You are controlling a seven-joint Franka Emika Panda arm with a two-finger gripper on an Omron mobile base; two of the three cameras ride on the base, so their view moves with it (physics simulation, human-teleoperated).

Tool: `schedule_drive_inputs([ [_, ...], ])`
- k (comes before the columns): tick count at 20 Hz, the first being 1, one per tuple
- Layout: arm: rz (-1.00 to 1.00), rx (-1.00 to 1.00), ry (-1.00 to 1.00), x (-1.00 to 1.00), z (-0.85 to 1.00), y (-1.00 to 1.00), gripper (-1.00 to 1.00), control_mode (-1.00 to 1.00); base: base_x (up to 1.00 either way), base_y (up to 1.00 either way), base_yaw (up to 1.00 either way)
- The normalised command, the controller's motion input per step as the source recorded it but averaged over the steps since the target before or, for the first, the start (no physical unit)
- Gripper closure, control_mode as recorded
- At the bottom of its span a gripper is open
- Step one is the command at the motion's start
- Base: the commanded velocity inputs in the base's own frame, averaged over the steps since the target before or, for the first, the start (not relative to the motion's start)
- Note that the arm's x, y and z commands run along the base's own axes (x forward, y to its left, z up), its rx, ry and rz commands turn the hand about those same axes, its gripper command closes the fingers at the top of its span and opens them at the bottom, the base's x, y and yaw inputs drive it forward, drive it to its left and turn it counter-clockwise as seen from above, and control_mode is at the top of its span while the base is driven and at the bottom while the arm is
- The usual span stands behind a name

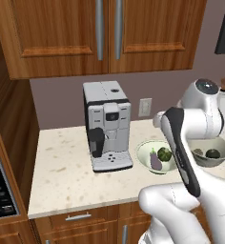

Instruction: Place the bowl containing the eggplant and broccoli in the microwave. Close the microwave door and press the start button to microwave the meal.

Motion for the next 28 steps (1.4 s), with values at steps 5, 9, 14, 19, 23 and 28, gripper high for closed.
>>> schedule_drive_inputs([
  [5, -0.15, 0.07, -0.08, -0.31, -0.37, -0.48, -1.00, -1.00, 0.00, 0.00, 0.00],
  [9, -0.07, 0.16, 0.00, -0.23, -0.26, -0.36, -1.00, -1.00, 0.00, 0.00, 0.00],
  [14, -0.04, 0.20, 0.01, -0.14, -0.26, -0.40, -1.00, -1.00, 0.00, 0.00, 0.00],
  [19, -0.02, 0.19, 0.01, -0.01, -0.33, -0.31, -1.00, -1.00, 0.00, 0.00, 0.00],
  [23, 0.00, 0.16, 0.02, 0.00, -0.50, -0.27, -1.00, -1.00, 0.00, 0.00, 0.00],
  [28, 0.00, 0.15, 0.13, 0.17, -0.51, -0.16, -1.00, -1.00, 0.00, 0.00, 0.00],
])
